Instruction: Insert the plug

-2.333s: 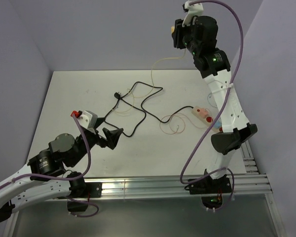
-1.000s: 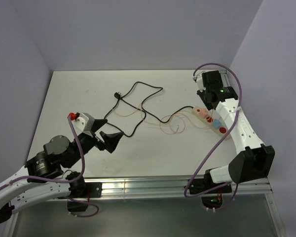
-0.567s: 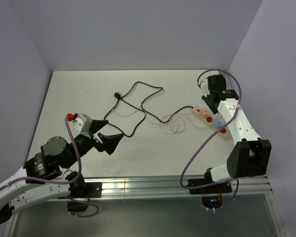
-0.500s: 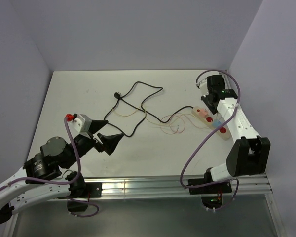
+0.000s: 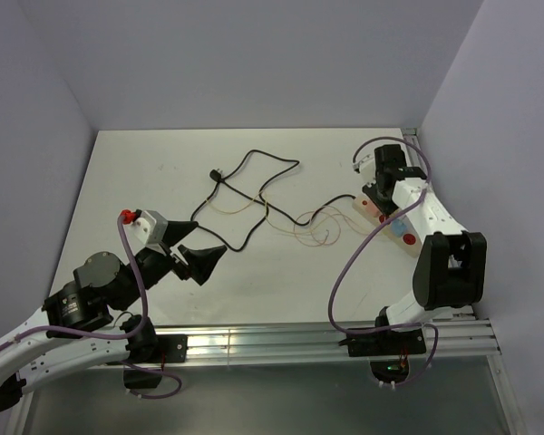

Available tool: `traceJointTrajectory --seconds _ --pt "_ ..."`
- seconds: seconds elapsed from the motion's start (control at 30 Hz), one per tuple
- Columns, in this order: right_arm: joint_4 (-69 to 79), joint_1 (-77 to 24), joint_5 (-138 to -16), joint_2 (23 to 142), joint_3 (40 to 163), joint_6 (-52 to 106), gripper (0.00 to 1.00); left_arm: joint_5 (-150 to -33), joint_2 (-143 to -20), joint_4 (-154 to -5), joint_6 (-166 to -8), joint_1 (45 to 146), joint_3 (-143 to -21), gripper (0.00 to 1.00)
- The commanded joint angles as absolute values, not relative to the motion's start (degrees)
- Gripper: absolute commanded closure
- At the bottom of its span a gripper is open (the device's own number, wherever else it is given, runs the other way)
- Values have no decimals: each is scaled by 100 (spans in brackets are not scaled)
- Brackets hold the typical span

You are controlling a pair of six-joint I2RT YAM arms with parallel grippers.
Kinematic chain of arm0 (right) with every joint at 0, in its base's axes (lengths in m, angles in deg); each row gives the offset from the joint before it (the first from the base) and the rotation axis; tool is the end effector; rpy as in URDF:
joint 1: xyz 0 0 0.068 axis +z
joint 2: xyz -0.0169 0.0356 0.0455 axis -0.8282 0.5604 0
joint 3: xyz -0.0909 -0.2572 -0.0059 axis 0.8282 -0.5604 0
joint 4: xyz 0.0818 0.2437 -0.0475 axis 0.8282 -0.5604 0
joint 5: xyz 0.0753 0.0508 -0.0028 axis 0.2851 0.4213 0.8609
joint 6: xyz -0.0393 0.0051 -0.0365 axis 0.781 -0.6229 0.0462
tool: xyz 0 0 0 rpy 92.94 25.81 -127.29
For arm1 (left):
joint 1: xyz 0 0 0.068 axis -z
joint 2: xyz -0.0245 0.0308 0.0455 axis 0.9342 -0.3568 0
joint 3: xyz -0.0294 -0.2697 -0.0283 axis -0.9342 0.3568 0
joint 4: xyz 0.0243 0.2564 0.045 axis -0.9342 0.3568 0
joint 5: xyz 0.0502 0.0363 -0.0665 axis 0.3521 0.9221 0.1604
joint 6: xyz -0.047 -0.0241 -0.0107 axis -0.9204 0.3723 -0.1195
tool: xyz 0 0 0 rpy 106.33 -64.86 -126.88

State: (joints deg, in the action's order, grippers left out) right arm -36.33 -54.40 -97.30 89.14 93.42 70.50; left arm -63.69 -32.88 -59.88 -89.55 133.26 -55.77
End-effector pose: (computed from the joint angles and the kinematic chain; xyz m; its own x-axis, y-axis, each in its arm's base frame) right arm 0.3107 0.0005 0.2519 -0.7549 -0.6051 -0.2527 -0.4729 0.7694 -0.4295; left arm 0.0554 -0.0874 0.3739 -0.1617 -0.2080 -0.9647 0.6861 0.6789 -0.2614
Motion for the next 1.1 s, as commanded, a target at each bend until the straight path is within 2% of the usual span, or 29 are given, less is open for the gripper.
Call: traceJointTrajectory --seconds 0.0,0.5,1.07 --pt "-3332 -5530 -9586 8804 9094 7200 100 -6389 -3314 -6139 -8964 13326 -5578 0" --pt "-2735 -5785 -8997 8795 8557 7323 100 -6363 -3280 -6147 -8946 13326 -5552 0" --pt "-2769 -6049 -8663 9164 8654 7745 100 -6450 -3288 -6182 -8885 13326 -5534 1"
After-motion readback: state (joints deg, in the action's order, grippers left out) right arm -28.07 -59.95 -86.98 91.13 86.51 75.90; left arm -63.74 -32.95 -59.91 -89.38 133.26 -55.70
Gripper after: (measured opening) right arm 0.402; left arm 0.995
